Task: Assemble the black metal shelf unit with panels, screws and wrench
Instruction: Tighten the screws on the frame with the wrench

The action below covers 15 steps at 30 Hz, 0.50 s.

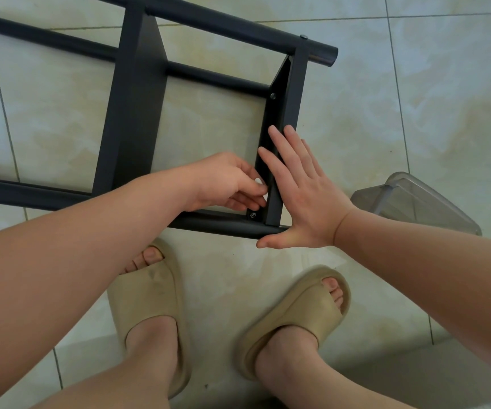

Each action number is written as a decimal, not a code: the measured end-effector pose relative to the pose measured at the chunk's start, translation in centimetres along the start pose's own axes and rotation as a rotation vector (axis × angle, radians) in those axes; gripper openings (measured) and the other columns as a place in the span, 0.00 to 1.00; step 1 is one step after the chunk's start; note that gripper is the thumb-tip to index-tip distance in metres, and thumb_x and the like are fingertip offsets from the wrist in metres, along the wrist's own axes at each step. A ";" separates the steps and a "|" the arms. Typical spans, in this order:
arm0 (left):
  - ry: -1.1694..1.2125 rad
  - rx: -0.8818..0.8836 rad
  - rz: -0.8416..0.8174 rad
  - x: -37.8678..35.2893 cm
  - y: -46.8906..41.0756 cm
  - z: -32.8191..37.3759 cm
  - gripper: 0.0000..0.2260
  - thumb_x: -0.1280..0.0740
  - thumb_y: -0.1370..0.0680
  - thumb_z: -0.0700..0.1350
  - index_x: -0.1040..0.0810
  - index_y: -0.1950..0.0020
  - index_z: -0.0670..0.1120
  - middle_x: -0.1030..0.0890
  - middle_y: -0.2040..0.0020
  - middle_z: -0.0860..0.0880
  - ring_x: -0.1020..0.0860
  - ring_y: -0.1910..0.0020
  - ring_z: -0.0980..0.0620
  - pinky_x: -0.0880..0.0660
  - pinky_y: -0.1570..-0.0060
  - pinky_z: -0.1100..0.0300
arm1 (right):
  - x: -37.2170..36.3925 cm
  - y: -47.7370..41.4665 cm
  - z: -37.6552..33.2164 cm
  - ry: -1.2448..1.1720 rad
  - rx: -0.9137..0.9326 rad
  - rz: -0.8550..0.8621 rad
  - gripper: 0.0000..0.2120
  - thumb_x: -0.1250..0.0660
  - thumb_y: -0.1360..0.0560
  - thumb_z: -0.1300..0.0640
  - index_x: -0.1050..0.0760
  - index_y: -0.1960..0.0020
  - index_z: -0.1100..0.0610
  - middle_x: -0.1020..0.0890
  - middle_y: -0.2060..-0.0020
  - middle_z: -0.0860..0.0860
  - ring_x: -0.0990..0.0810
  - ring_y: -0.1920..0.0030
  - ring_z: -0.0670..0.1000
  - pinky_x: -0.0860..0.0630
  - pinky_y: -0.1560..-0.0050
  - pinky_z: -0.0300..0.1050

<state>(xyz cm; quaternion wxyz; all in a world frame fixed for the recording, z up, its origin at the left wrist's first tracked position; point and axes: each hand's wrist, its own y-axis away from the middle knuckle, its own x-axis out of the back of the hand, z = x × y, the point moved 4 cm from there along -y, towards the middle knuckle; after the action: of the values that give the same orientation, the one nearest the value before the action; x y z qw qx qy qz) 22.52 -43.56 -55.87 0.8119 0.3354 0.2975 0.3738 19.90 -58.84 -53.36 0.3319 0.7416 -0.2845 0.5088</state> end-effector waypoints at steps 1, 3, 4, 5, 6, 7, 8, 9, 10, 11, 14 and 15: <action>-0.010 0.001 -0.003 0.0 0.1 0.0 0.03 0.31 0.21 0.39 0.21 0.55 0.44 0.14 0.59 0.46 0.16 0.58 0.52 0.21 0.57 0.62 | 0.0 0.0 0.0 -0.001 -0.001 -0.001 0.62 0.43 0.33 0.19 0.47 0.19 0.66 0.52 0.19 0.64 0.58 0.19 0.65 0.50 0.22 0.67; -0.016 0.010 -0.005 0.0 0.2 0.1 0.03 0.31 0.21 0.39 0.21 0.54 0.43 0.14 0.59 0.46 0.16 0.59 0.52 0.20 0.56 0.62 | 0.0 0.0 0.0 -0.004 -0.003 -0.006 0.62 0.43 0.33 0.19 0.48 0.19 0.65 0.52 0.19 0.64 0.58 0.19 0.64 0.50 0.22 0.67; -0.014 0.016 -0.003 0.1 0.2 0.1 0.02 0.31 0.21 0.39 0.21 0.54 0.43 0.14 0.60 0.46 0.16 0.59 0.52 0.19 0.56 0.62 | 0.0 0.0 0.0 -0.003 -0.004 -0.008 0.62 0.43 0.33 0.19 0.48 0.19 0.65 0.52 0.19 0.64 0.58 0.19 0.64 0.50 0.22 0.67; -0.003 0.022 0.001 0.1 0.2 0.1 0.02 0.31 0.21 0.40 0.21 0.53 0.43 0.14 0.60 0.46 0.16 0.59 0.52 0.20 0.56 0.61 | 0.0 0.0 0.0 -0.002 -0.005 -0.010 0.62 0.43 0.33 0.19 0.48 0.19 0.66 0.52 0.19 0.64 0.58 0.19 0.64 0.50 0.22 0.67; 0.019 0.030 0.004 0.0 0.2 0.0 0.02 0.31 0.21 0.40 0.22 0.53 0.43 0.14 0.60 0.45 0.16 0.59 0.52 0.20 0.56 0.60 | 0.0 0.0 0.0 -0.001 -0.006 -0.012 0.62 0.43 0.33 0.19 0.47 0.19 0.66 0.52 0.19 0.64 0.58 0.19 0.64 0.50 0.22 0.67; 0.050 0.041 0.005 0.0 0.1 -0.1 0.02 0.31 0.21 0.41 0.22 0.52 0.43 0.14 0.59 0.45 0.16 0.59 0.51 0.21 0.56 0.59 | 0.0 0.0 0.0 -0.002 -0.006 -0.012 0.62 0.43 0.33 0.19 0.47 0.19 0.66 0.52 0.19 0.64 0.58 0.19 0.64 0.49 0.22 0.67; 0.083 0.052 0.003 -0.1 0.1 -0.3 0.03 0.31 0.21 0.41 0.22 0.52 0.43 0.14 0.59 0.44 0.16 0.59 0.50 0.21 0.56 0.59 | 0.0 0.0 0.0 -0.004 -0.005 -0.011 0.62 0.43 0.33 0.19 0.47 0.19 0.66 0.52 0.19 0.64 0.58 0.19 0.65 0.49 0.22 0.67; 0.108 0.061 -0.002 -0.1 0.0 -0.5 0.03 0.31 0.21 0.42 0.23 0.51 0.42 0.14 0.59 0.44 0.16 0.58 0.50 0.21 0.55 0.58 | 0.0 0.0 0.0 -0.005 -0.004 -0.010 0.62 0.42 0.33 0.19 0.47 0.20 0.66 0.52 0.19 0.64 0.58 0.19 0.65 0.49 0.22 0.68; 0.120 0.065 -0.007 -0.1 0.0 -0.6 0.04 0.32 0.20 0.42 0.23 0.50 0.42 0.14 0.59 0.44 0.16 0.58 0.50 0.21 0.54 0.58 | 0.0 0.0 0.0 -0.007 -0.004 -0.009 0.62 0.42 0.33 0.19 0.47 0.20 0.66 0.52 0.19 0.64 0.58 0.19 0.65 0.49 0.22 0.67; 0.124 0.066 -0.012 -0.1 0.0 -0.7 0.04 0.32 0.20 0.42 0.22 0.50 0.41 0.15 0.59 0.44 0.15 0.58 0.50 0.20 0.53 0.57 | 0.0 0.0 0.0 -0.007 -0.004 -0.010 0.62 0.42 0.33 0.19 0.47 0.19 0.66 0.52 0.19 0.64 0.58 0.19 0.64 0.50 0.22 0.67; 0.134 0.058 -0.026 0.1 0.1 -0.8 0.04 0.33 0.20 0.41 0.22 0.51 0.41 0.15 0.59 0.44 0.16 0.56 0.50 0.20 0.49 0.57 | 0.0 0.0 0.0 -0.001 -0.008 -0.016 0.62 0.42 0.34 0.19 0.48 0.19 0.65 0.53 0.19 0.63 0.59 0.19 0.64 0.51 0.21 0.66; 0.137 0.057 -0.032 0.0 0.1 -0.8 0.04 0.33 0.20 0.41 0.22 0.52 0.41 0.15 0.58 0.44 0.16 0.56 0.50 0.20 0.49 0.57 | 0.0 0.0 0.0 0.002 -0.009 -0.018 0.62 0.42 0.34 0.18 0.48 0.19 0.65 0.53 0.19 0.63 0.59 0.19 0.64 0.51 0.21 0.66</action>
<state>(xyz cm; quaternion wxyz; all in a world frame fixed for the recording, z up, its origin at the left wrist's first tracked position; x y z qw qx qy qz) 21.90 -43.21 -56.31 0.7855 0.3274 0.3684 0.3743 19.92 -58.87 -53.38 0.3401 0.7423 -0.2798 0.5051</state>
